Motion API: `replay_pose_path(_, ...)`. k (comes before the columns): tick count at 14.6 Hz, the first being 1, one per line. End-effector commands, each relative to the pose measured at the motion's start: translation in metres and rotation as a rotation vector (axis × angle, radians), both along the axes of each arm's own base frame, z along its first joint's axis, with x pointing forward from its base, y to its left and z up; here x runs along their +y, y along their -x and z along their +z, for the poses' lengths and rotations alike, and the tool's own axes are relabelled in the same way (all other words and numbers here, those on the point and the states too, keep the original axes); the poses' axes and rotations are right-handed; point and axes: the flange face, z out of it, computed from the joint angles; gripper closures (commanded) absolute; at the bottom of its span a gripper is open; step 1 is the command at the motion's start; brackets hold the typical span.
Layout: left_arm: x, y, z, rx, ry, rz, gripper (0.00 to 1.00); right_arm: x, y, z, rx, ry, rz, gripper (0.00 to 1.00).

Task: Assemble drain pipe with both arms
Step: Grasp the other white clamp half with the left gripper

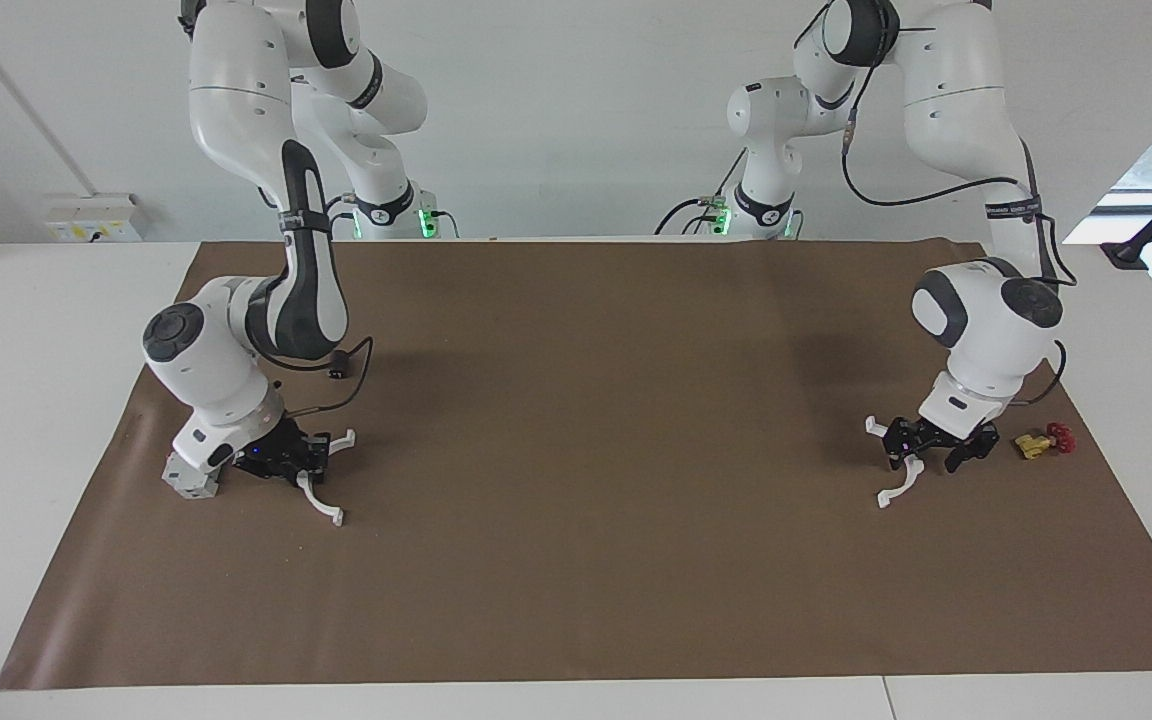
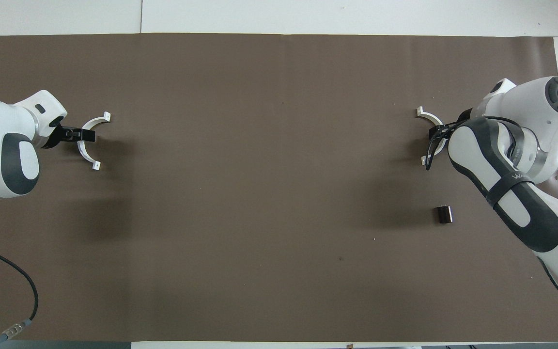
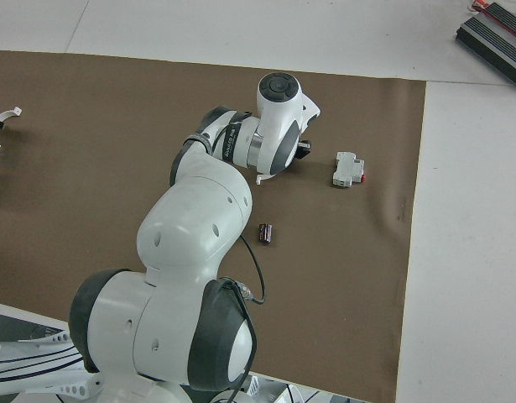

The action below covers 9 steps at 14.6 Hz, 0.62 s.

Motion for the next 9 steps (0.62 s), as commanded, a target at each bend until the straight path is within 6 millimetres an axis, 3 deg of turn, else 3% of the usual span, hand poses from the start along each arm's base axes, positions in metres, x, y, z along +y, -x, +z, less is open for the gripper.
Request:
replay_pose_path(1,-0.001,-0.001,-0.003,-0.007,-0.010,-0.030,0.09,0.000,0.000,0.004,-0.015,0.004,0.013,0.96)
replay_pose_path(4,-0.007,-0.003,-0.001,-0.013,-0.008,-0.036,0.13,0.006,-0.009,0.023,-0.001,-0.005,0.014,0.96)
replay_pose_path(6,-0.007,-0.004,0.000,-0.016,-0.007,-0.036,0.43,0.022,-0.021,0.049,0.045,-0.019,-0.025,0.96)
replay_pose_path(8,-0.004,-0.003,0.000,-0.016,-0.007,-0.031,0.98,0.068,-0.028,0.076,0.063,0.021,-0.010,0.96)
replay_pose_path(9,-0.004,-0.004,0.000,-0.018,-0.008,-0.034,1.00,0.088,-0.031,0.087,0.070,0.040,-0.017,0.96)
